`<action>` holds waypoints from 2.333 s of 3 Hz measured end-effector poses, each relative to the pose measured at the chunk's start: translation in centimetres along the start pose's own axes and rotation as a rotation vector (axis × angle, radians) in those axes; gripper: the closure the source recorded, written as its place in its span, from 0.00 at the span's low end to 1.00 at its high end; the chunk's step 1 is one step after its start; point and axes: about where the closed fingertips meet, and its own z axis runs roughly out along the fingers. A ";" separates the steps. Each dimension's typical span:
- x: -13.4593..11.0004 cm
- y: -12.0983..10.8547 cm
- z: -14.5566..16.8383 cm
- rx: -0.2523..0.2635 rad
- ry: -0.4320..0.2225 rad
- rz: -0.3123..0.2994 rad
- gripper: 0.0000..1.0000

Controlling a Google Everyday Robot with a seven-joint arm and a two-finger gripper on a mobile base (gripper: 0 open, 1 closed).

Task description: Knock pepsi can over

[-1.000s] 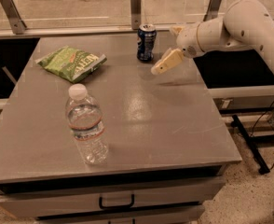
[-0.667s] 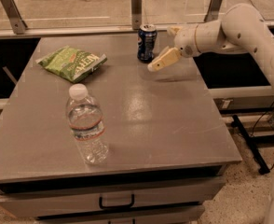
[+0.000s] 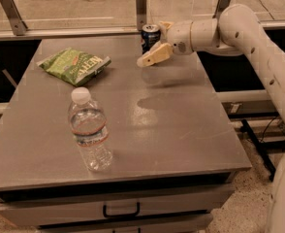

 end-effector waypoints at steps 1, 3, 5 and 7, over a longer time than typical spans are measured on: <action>-3.4 3.1 1.4 -0.093 -0.086 0.009 0.00; -4.9 9.8 0.7 -0.267 -0.090 0.091 0.00; -2.7 3.3 -6.7 0.030 0.092 0.010 0.00; -8.6 -3.7 -16.9 0.408 0.215 -0.239 0.00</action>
Offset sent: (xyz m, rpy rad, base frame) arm -0.1250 0.0678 0.0382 0.1534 0.1836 0.3482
